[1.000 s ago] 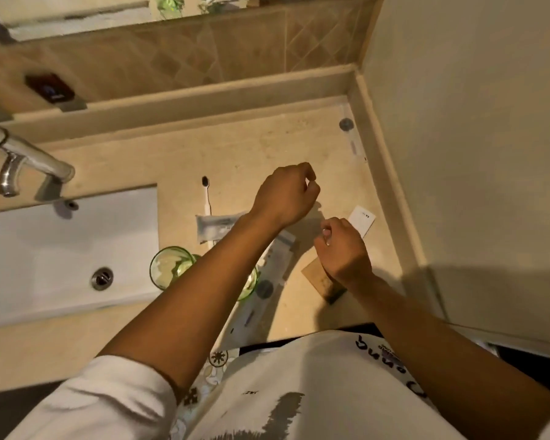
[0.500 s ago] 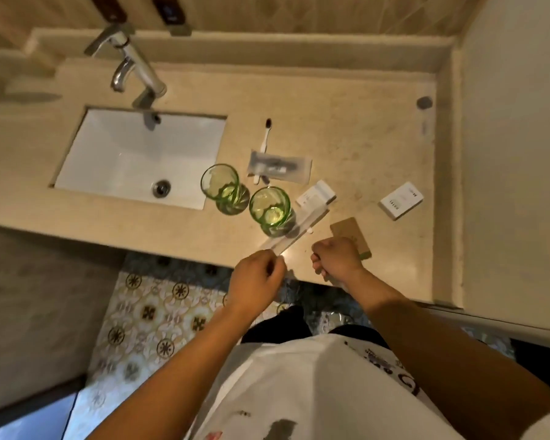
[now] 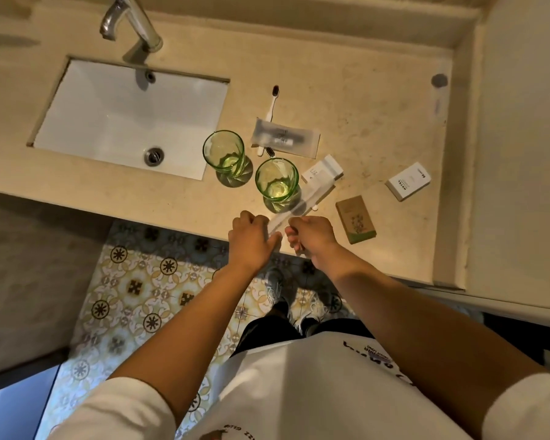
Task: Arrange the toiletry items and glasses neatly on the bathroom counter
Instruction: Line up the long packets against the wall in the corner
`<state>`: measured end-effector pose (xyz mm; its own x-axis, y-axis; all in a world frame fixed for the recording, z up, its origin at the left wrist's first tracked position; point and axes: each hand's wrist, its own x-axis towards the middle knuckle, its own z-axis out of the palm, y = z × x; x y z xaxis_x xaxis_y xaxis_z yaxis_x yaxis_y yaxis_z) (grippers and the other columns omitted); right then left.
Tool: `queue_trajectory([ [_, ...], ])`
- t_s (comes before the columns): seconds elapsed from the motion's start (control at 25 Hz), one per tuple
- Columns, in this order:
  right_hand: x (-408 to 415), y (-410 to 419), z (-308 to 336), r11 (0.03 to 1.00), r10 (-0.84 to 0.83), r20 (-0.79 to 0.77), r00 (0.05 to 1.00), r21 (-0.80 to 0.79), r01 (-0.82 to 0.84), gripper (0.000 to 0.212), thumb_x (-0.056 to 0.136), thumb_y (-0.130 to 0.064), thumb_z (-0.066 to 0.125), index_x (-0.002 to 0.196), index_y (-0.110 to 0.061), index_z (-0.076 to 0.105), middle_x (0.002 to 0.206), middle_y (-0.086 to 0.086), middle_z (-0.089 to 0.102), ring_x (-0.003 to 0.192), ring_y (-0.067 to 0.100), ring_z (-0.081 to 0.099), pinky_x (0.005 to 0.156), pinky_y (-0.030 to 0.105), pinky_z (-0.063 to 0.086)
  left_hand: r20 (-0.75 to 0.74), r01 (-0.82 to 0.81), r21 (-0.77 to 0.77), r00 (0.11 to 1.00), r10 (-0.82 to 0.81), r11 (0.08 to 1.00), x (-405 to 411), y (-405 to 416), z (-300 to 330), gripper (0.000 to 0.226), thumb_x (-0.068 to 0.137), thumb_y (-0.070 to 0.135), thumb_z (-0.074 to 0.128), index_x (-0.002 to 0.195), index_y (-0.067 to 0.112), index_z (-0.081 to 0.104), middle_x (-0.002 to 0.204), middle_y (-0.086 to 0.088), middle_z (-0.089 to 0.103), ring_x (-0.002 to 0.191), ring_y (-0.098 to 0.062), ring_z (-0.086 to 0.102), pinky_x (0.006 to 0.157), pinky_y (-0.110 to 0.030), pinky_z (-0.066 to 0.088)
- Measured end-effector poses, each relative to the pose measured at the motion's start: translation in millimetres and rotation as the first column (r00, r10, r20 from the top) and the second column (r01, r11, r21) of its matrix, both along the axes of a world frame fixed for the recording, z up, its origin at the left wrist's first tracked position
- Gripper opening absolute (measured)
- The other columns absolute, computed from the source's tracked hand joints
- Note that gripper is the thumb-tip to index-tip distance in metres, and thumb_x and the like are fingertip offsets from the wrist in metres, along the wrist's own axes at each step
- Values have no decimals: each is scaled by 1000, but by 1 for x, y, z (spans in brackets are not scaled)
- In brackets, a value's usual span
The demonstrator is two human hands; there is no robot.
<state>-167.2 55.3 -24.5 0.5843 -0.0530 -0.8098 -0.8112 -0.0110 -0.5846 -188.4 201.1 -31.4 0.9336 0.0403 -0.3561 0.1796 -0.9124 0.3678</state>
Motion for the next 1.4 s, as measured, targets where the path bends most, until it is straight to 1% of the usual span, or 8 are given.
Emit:
queue_trajectory([
  [0.24,-8,0,-8,992,-58,27,998,-107,60,24,86,-17,60,62,-16,60,58,4,61,45,16,47,47,26,38,-27,129,4,991,-129,992,-4,-16,3,36,90,35,63,113,8,57,117,-15,54,111,-38,50,87,-45,45],
  [0.4,-15,-21,0,962,-50,106,993,-262,76,19,82,-25,62,64,-19,62,74,6,68,71,26,60,73,42,54,7,169,-95,986,-169,981,-4,-45,17,31,92,29,61,108,3,59,110,-18,55,102,-37,53,80,-42,44],
  [0.52,-11,-44,17,944,-62,190,980,-306,119,20,86,-29,65,71,-16,68,74,2,72,78,27,69,76,39,55,35,224,-209,975,-222,952,4,-80,35,26,92,25,61,106,3,61,105,-16,54,92,-34,56,66,-33,31],
  [0.76,3,-104,53,916,2,430,903,-363,170,15,91,-29,67,94,-21,80,90,-7,77,79,7,67,63,14,45,41,31,-413,999,-15,910,39,-146,65,15,90,21,60,97,12,69,90,-4,69,81,-19,62,59,-26,39],
  [0.92,22,-128,63,912,-27,500,865,-341,226,17,94,-24,59,95,-27,77,92,-11,68,79,-2,59,63,1,38,-196,-246,-583,968,160,775,75,-171,78,15,89,13,62,92,1,71,86,-16,73,83,-32,69,69,-39,56],
  [1.16,59,-136,56,819,50,486,872,-519,242,27,94,-34,62,121,-35,61,105,-7,52,92,10,58,68,16,50,-310,-337,-699,938,158,631,139,-181,80,20,77,-5,57,87,2,73,90,-23,74,86,-40,72,78,-51,60],
  [1.28,75,-137,52,854,-100,399,911,-436,285,10,94,-37,59,103,-34,62,95,-5,68,83,19,69,71,37,63,-336,-322,-701,936,104,637,173,-181,74,20,75,-7,56,86,1,71,93,-26,73,89,-42,71,81,-58,60],
  [1.4,98,-142,47,877,-216,348,912,-342,338,12,94,-28,61,95,-20,70,89,4,75,79,25,74,75,40,62,-352,-301,-695,934,57,653,213,-184,69,16,77,-7,60,88,-1,69,90,-22,71,82,-35,69,76,-51,60],
])
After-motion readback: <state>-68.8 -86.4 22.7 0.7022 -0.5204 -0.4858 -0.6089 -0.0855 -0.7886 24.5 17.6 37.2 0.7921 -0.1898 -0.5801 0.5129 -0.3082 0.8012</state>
